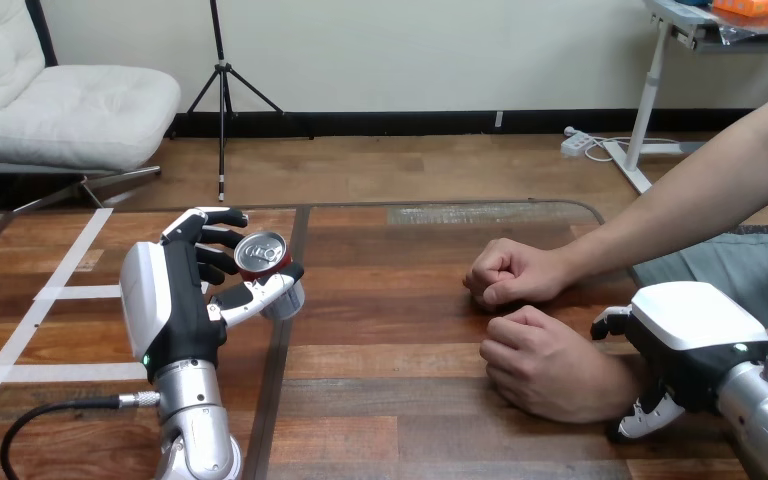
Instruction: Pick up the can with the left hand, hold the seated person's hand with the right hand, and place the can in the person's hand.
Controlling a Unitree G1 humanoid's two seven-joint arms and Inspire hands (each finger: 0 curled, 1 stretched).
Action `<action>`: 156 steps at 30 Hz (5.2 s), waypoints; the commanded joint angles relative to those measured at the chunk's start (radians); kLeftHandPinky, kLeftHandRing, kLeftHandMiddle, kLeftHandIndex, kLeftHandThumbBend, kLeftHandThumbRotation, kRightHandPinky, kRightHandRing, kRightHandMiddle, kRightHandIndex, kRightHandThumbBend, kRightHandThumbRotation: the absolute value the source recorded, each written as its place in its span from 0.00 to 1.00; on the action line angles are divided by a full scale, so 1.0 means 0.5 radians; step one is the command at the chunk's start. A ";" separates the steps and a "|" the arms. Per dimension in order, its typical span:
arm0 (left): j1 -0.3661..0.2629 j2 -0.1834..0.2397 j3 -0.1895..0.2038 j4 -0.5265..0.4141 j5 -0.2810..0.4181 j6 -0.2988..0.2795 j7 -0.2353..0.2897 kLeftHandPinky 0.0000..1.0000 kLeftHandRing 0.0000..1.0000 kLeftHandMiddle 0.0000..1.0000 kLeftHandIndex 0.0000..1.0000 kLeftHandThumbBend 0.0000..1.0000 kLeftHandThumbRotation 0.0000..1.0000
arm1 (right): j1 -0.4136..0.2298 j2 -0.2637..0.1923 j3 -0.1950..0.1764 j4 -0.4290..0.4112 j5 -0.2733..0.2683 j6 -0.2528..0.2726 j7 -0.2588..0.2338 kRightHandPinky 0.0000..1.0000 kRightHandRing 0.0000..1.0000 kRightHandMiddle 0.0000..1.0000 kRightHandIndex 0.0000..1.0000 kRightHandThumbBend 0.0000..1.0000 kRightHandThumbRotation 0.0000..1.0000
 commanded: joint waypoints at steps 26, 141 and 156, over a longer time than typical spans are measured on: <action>-0.070 0.031 0.015 -0.151 0.023 -0.076 0.015 0.41 0.44 0.49 0.57 0.68 0.00 | -0.252 -0.020 0.202 0.105 0.040 0.126 0.169 0.67 0.78 0.80 0.77 0.86 0.10; -0.073 0.036 0.041 -0.145 -0.001 -0.059 -0.032 0.40 0.44 0.50 0.57 0.68 0.00 | 0.211 -0.170 0.084 -0.267 -0.181 0.535 0.262 0.40 0.69 0.75 0.74 0.57 0.00; -0.072 0.037 0.043 -0.148 -0.001 -0.068 -0.027 0.40 0.44 0.50 0.57 0.68 0.00 | 0.194 -0.170 0.094 -0.138 -0.170 0.449 0.029 0.19 0.39 0.52 0.58 0.59 0.00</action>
